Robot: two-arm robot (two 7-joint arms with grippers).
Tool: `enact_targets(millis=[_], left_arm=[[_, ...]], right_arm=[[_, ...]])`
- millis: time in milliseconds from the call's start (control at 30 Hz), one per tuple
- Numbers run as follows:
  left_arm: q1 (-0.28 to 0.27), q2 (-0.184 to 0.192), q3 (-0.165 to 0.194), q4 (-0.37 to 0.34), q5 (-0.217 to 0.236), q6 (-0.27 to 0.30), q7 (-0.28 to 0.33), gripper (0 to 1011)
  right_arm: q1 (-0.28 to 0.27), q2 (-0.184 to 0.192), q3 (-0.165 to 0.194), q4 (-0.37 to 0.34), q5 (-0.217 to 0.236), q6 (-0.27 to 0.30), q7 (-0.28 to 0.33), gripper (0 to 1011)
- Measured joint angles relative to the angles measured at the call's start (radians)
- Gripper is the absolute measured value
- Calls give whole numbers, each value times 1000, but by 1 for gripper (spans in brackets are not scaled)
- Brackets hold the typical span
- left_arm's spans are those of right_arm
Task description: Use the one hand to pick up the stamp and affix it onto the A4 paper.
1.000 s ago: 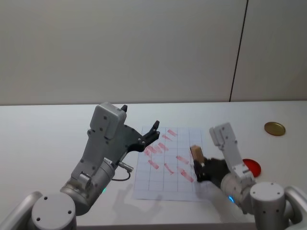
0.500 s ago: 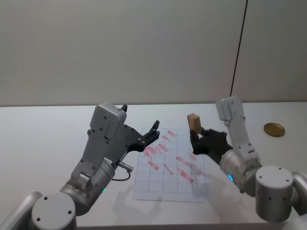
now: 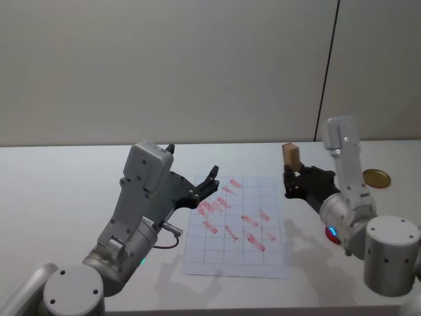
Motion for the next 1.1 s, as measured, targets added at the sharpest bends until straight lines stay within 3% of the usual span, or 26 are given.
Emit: enact_targets(millis=[333,667,1100], left_arm=[[0,0,0,0,0,0,0,993],[0,0,0,0,0,0,0,993],[0,0,0,0,0,0,0,993]], right_arm=[[-4,15,34,2,27,71,-75,224],[15,20,74,67,71,162,-163,224],[51,14,95,164,93,226,-193,224]])
